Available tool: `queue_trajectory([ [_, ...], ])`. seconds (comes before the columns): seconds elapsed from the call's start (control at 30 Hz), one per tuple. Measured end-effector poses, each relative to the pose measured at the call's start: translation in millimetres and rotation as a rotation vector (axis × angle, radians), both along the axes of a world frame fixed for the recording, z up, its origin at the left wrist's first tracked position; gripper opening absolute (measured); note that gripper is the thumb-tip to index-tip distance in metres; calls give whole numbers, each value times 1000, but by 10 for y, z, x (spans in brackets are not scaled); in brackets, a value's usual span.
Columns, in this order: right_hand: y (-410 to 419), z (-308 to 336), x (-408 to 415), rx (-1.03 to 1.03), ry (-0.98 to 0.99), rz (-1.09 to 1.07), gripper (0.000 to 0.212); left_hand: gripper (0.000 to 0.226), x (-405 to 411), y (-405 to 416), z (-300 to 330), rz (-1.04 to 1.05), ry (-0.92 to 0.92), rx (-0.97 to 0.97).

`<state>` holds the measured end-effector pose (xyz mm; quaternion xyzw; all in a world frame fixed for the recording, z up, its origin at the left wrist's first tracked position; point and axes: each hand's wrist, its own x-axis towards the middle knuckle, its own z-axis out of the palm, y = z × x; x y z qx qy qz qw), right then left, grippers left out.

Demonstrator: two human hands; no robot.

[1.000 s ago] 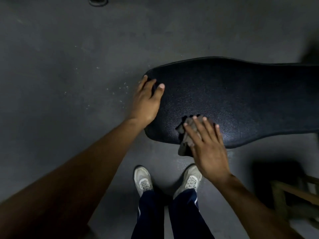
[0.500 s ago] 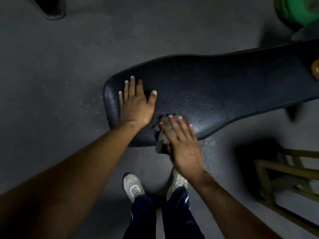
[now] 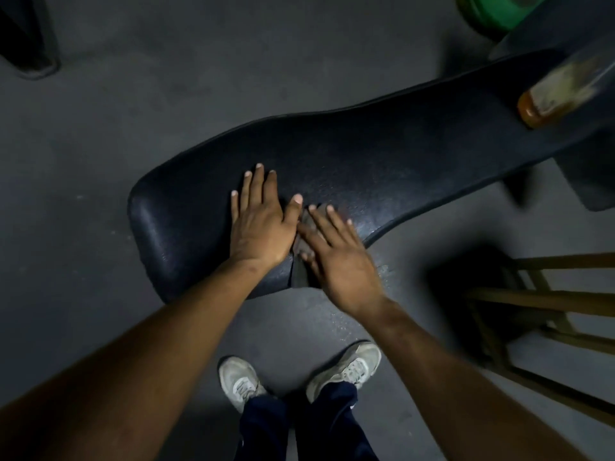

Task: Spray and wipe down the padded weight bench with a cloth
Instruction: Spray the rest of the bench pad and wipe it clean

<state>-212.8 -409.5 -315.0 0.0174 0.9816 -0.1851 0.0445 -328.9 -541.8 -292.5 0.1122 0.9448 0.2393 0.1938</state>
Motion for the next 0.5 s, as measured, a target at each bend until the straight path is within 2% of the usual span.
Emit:
queue_trajectory([
  [0.1,297,-31,164,6,21,-13,55,71,-39,171,22,-16,15,-17],
  [0.37,1738,-200,-235,55,-44,-238,73,75,20,880,-21,-140,40,-66],
  [0.5,2009,-171,-233,76,-53,-204,84,76,112,1200,-60,-216,59,-115],
])
